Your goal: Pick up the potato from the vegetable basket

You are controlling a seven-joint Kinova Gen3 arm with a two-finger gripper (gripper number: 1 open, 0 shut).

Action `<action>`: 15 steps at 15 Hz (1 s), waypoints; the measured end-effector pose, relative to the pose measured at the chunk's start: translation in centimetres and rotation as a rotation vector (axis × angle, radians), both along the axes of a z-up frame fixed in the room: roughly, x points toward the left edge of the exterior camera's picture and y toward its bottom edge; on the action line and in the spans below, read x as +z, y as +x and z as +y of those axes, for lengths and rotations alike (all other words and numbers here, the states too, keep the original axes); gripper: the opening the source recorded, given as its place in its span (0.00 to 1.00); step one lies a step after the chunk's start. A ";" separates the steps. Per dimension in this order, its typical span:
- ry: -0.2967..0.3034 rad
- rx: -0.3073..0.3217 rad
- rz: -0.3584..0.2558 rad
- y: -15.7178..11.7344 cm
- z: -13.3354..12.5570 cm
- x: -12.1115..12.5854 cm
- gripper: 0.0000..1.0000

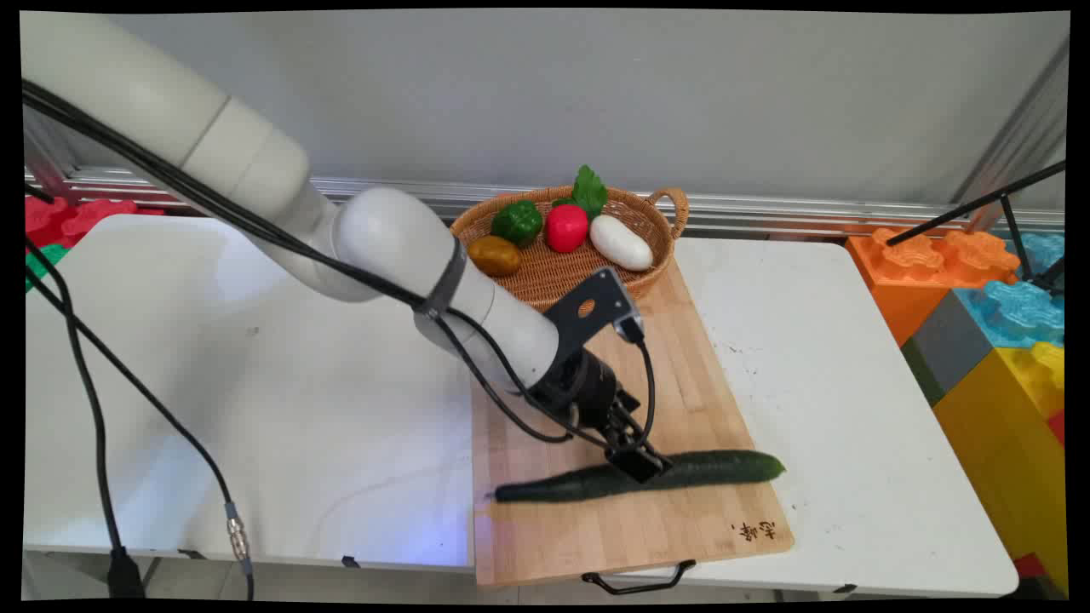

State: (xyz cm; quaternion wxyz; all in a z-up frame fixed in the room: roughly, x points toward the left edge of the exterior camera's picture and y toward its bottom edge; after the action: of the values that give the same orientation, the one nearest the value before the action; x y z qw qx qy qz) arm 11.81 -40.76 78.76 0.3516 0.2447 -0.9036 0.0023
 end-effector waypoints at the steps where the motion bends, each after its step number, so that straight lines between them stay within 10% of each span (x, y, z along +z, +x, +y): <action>1: -0.003 0.000 0.001 0.2 -0.1 0.7 1.00; 15: -0.064 -0.087 -0.045 11.6 -4.1 12.3 1.00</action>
State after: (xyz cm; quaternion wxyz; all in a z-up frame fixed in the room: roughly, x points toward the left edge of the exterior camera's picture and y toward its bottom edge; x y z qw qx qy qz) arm 23.42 -44.87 91.10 0.3385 0.1938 -0.9206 0.0217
